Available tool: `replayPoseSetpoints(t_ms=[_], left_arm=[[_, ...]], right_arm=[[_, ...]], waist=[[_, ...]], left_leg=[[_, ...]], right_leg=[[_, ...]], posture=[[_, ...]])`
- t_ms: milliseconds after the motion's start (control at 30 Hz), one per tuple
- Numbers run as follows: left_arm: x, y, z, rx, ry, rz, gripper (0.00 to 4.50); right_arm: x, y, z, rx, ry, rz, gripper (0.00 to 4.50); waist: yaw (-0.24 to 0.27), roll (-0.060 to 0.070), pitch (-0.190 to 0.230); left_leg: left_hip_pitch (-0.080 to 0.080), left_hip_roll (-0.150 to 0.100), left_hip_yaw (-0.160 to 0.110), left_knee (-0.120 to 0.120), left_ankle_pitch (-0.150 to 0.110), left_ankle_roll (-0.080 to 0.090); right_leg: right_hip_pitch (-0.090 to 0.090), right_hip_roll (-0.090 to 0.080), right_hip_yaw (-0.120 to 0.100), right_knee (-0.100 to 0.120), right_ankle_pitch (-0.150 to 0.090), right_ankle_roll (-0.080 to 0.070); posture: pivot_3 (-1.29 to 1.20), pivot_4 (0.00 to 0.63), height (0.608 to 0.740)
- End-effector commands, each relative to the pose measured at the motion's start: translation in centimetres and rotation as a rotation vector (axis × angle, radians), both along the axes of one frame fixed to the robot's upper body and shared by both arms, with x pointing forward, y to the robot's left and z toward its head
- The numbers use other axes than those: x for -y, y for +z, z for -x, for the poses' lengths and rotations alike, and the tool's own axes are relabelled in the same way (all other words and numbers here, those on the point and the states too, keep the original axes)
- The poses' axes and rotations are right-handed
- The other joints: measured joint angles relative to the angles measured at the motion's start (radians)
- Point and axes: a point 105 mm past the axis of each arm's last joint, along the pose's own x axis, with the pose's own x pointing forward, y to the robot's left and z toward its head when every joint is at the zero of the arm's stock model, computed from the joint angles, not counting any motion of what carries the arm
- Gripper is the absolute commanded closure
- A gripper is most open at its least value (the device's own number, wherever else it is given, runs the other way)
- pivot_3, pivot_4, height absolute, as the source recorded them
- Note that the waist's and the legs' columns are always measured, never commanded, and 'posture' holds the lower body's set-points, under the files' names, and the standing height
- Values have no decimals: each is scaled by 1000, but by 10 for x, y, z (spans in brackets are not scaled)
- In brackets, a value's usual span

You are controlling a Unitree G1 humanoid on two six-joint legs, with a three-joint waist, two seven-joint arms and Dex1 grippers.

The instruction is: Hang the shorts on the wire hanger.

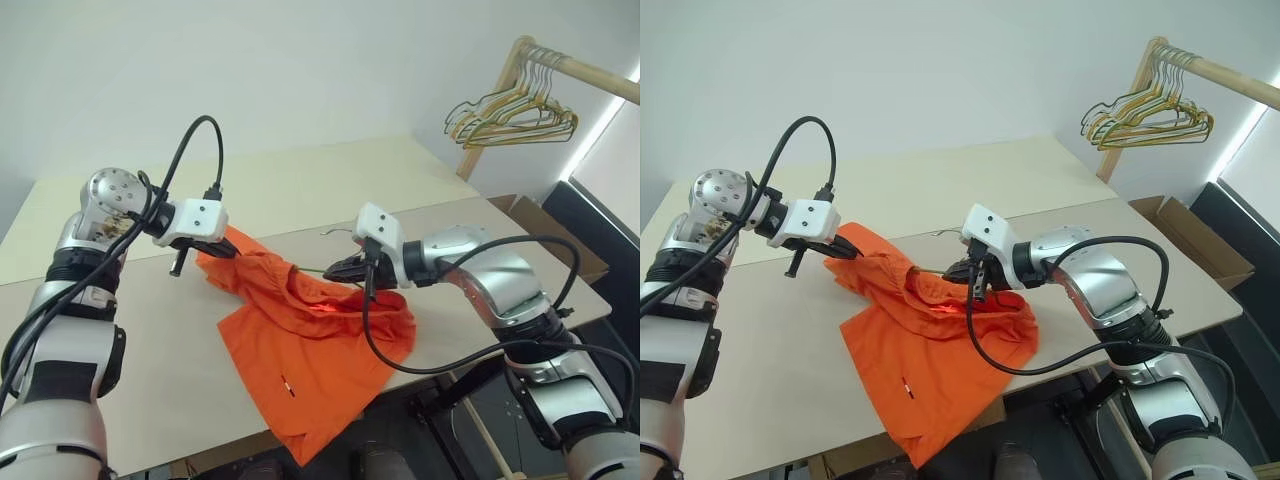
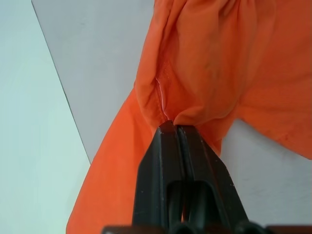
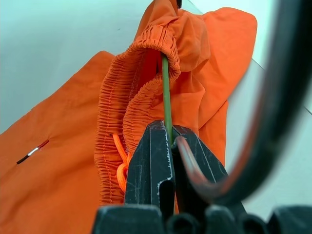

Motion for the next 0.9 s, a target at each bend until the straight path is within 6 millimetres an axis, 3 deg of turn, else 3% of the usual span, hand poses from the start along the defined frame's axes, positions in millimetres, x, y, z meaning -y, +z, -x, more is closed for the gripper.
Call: replayPoseSetpoints(t_ms=[33,400,500,667,767,900], left_arm=[[-1,15,-4,69,9,12,4452],[-3,55,-17,160,116,151,4452],[-6,53,-15,146,121,150,4452],[-5,32,1,65,29,93,4452],[0,26,3,35,20,79,3881],[6,16,8,0,-29,45,2652]], right_arm=[[4,15,1,42,3,-33,4500],[8,-8,3,40,-17,44,4500],[10,-9,3,32,-33,30,4500],[11,-7,4,31,-32,17,4500],[10,-5,5,34,-26,15,4500],[10,-4,5,39,-24,16,4500]], waist=[[0,0,0],[1,0,0],[2,0,0],[2,0,0],[5,0,0],[6,0,0]], left_leg=[[0,0,0,0,0,0],[0,0,0,0,0,0],[0,0,0,0,0,0],[0,0,0,0,0,0],[0,0,0,0,0,0],[0,0,0,0,0,0]], right_leg=[[0,0,0,0,0,0],[0,0,0,0,0,0],[0,0,0,0,0,0],[0,0,0,0,0,0],[0,0,0,0,0,0],[0,0,0,0,0,0]], posture=[[-52,0,740],[-28,0,740],[-25,0,740],[-26,0,740],[-36,0,740],[-43,0,740]])
